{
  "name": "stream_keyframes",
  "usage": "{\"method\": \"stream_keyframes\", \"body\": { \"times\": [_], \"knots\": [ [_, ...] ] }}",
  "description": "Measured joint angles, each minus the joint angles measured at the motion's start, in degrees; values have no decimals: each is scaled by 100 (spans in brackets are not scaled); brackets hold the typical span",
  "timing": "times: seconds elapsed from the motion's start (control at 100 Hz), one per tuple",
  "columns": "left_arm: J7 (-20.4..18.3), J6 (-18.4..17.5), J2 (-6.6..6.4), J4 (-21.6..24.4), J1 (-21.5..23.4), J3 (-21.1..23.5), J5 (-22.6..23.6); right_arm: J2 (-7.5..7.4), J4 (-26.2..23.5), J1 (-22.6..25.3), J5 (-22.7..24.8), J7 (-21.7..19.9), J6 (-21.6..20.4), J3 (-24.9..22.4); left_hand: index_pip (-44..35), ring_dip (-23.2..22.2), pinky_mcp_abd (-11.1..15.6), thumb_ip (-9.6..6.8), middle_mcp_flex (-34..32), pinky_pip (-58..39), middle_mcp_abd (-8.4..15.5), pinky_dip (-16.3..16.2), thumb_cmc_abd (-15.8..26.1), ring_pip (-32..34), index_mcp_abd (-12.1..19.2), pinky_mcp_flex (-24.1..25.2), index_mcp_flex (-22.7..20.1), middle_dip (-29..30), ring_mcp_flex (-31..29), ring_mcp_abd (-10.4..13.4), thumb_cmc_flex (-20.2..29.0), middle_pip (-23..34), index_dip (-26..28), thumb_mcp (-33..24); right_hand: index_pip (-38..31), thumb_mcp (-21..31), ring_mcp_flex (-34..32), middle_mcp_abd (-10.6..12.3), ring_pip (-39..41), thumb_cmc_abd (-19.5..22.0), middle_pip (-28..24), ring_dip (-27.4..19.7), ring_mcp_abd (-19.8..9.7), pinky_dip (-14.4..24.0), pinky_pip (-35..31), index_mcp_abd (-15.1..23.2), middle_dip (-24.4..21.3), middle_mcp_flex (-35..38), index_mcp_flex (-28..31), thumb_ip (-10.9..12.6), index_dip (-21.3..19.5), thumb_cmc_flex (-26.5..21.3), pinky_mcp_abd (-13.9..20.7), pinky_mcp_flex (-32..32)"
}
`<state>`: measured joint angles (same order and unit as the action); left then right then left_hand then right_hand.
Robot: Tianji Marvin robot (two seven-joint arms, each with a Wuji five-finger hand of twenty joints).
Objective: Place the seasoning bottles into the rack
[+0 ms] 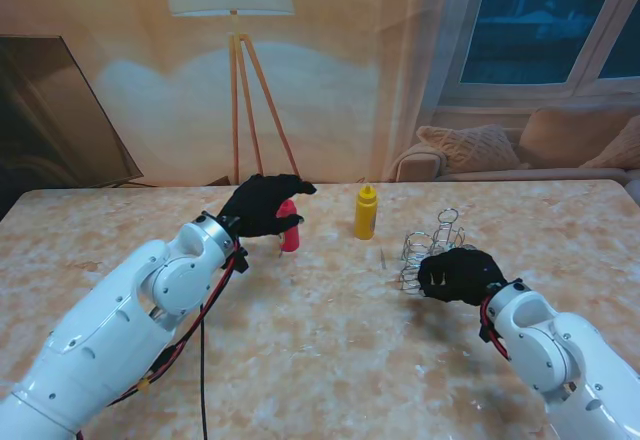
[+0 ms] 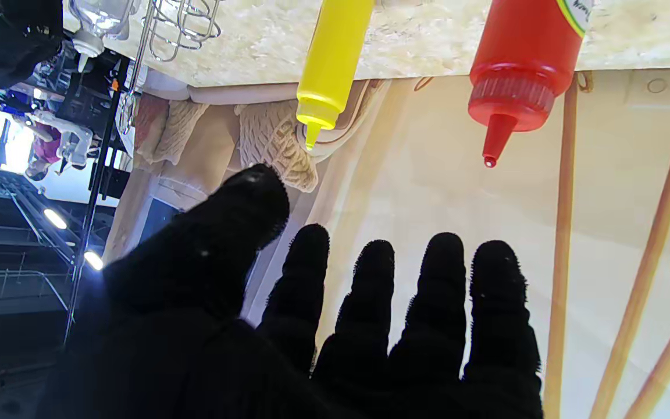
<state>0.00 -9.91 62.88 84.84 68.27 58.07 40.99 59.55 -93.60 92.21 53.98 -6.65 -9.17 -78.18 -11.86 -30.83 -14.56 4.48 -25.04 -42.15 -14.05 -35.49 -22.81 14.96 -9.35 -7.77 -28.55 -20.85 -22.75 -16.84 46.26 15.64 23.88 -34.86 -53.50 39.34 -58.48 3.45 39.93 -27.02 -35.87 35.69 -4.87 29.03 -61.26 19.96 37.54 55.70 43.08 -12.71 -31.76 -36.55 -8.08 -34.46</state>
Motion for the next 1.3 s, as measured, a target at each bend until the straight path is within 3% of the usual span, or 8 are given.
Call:
{"method": "stream_keyframes", "body": {
  "times": [0.12,0.25,0.42,0.72,0.78,1.18,1.3],
  "knots": [
    [20,46,0,-264,-282,-311,31,-1,7,-22,-9,-29,4,11,196,225,25,0,393,142,5,236,-146,-206,8,176,293,135,348,39,-228,-191,-180,-174,0,0,0,0,0,0,0,0,0,0,0,0,0,0,0,0,0,0,0,1],
    [34,150,24,-492,-490,-442,382,-1,6,-20,-8,-30,22,10,319,484,8,0,649,418,-17,432,-397,-372,9,395,534,281,693,39,-518,-402,-265,-346,0,0,0,0,0,0,0,0,0,0,0,0,0,0,0,0,0,0,0,1],
    [-66,303,13,-720,-690,-608,344,-3,7,-28,-1,-36,23,14,429,575,-467,0,991,623,-123,474,-607,-500,393,518,747,411,887,-216,-858,-698,-275,-545,0,0,0,0,0,0,0,0,0,0,0,0,0,0,0,0,0,0,0,2],
    [-141,460,75,-1554,-1296,-1248,-63,-7,25,-67,8,-80,50,41,431,611,-714,110,1189,702,-159,473,-812,-510,490,438,875,415,968,-377,-999,-783,-275,-769,0,0,0,1,0,0,0,0,0,0,0,0,0,0,0,0,0,0,-1,6],
    [-130,497,105,-1685,-1383,-1342,-111,-8,33,-73,16,-80,50,47,432,611,-744,112,1189,702,-159,411,-812,-510,494,391,875,415,960,-479,-1057,-783,-275,-829,0,0,0,1,0,0,0,0,0,0,0,0,0,0,0,0,0,0,-1,6],
    [-134,544,250,-2284,-1830,-1856,-402,-13,60,-105,28,-109,50,67,432,611,-736,165,1189,198,-159,27,-960,-327,608,23,876,415,516,-484,-1060,-762,-275,-1056,0,2,0,1,0,0,0,0,0,0,0,-1,0,0,0,0,0,0,-1,10],
    [-119,581,286,-2425,-1936,-2011,-444,-15,64,-109,55,-104,54,73,397,345,-612,231,1189,-189,-128,-207,-1020,-34,608,-142,861,415,297,-459,-1060,-696,-273,-1070,0,2,0,1,0,0,0,0,0,0,0,-1,0,0,0,0,1,0,-1,12]
  ]
}}
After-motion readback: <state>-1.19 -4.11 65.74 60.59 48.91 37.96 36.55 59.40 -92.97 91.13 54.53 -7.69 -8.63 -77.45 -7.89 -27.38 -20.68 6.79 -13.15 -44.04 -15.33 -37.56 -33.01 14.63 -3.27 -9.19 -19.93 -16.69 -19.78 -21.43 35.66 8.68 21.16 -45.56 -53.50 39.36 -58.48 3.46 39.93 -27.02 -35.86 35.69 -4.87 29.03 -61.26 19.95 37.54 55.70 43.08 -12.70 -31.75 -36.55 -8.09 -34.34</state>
